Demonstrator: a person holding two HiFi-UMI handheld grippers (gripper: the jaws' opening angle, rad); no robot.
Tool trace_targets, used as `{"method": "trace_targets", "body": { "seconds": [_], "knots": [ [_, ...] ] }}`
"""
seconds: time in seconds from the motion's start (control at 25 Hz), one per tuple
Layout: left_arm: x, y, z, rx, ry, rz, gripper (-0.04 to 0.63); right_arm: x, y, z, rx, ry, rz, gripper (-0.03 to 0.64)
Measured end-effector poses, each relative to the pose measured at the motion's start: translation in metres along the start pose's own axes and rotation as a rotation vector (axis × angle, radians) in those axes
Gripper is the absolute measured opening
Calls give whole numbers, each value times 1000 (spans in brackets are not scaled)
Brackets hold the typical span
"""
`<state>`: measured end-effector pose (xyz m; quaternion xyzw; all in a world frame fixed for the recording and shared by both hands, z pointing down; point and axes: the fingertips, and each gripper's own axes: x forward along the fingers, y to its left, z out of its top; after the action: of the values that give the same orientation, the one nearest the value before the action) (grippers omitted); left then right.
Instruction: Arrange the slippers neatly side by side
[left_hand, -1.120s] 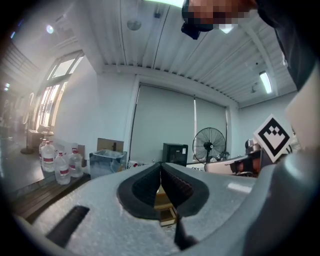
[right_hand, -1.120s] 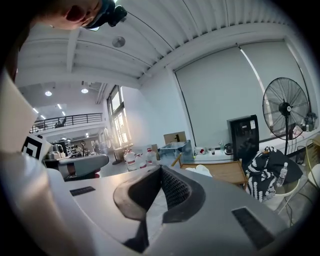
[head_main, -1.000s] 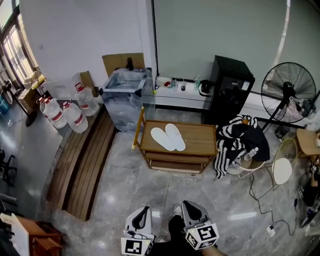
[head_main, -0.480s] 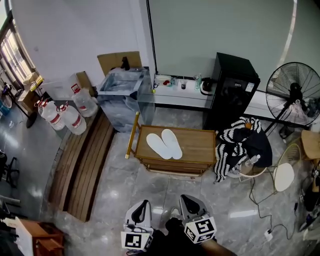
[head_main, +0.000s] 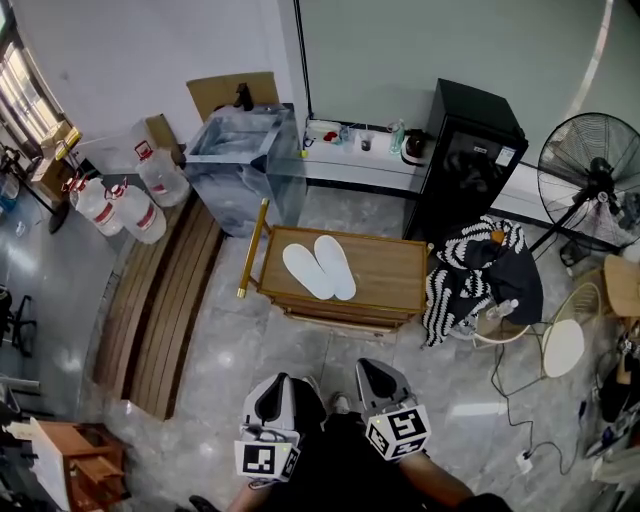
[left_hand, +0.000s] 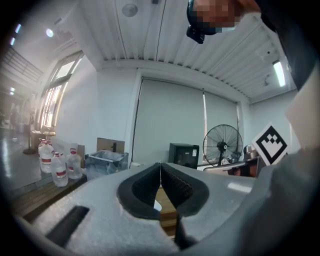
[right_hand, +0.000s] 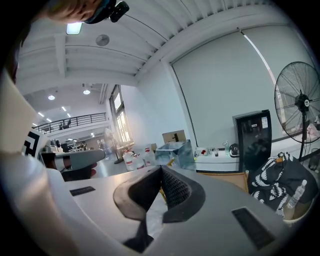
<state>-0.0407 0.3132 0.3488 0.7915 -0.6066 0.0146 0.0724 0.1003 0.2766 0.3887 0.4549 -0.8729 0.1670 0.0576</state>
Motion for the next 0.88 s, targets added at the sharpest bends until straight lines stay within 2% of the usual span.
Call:
{"method": "trace_targets", "body": {
  "seconds": [0.4,0.88],
  "knots": [
    [35,-2,-2,13,13,-12,18,28,-22,1,27,11,15,12],
    [121,51,2,-1,16,-29,17,118,-47,18,17,33,-8,12]
  ]
}}
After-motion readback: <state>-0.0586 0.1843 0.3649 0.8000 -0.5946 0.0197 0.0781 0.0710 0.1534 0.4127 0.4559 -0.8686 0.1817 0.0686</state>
